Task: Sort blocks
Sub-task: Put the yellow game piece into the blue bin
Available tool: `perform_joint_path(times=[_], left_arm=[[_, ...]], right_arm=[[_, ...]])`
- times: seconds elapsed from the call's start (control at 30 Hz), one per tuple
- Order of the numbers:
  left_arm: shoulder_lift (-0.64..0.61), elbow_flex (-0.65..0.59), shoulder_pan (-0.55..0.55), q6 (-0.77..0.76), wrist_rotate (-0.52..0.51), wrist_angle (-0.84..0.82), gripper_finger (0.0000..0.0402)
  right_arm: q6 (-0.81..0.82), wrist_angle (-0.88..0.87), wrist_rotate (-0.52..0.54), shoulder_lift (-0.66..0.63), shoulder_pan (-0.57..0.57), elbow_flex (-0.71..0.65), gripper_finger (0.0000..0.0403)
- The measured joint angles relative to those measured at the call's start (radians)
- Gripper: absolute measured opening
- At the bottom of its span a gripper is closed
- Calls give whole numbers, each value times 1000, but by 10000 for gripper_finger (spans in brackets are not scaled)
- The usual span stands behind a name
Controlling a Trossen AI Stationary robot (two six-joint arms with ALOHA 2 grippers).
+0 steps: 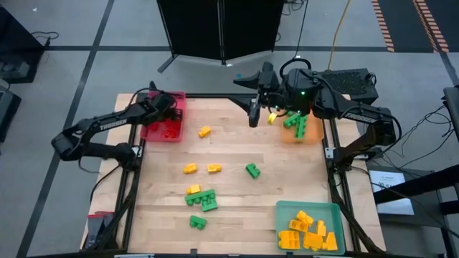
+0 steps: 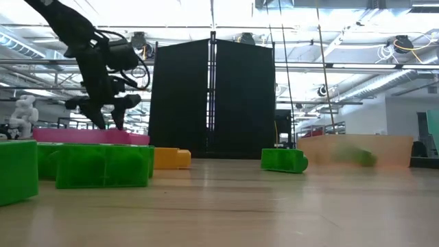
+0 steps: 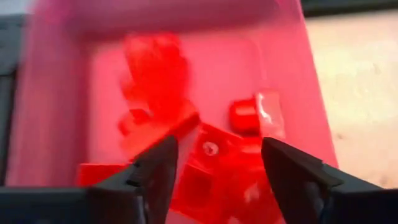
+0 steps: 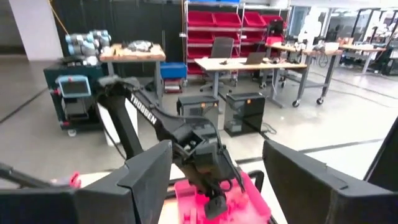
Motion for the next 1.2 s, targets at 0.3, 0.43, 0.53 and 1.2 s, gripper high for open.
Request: perform_joint_path(times=[0.3, 0.43, 0.53, 1.2], left_arm=[[-102, 61, -46, 184, 273, 9, 286], [-222, 96, -149, 280, 370, -7, 287], [-283, 98, -259, 281, 387, -61, 287], [-194, 73, -895, 42, 238, -287, 287]], right_arm=[[-21, -188, -7, -16, 15, 0, 247], [-28, -267, -8, -26, 28, 0, 247], [-28, -315, -8, -31, 36, 0, 247], [29, -462, -6, -40, 48, 0, 247]])
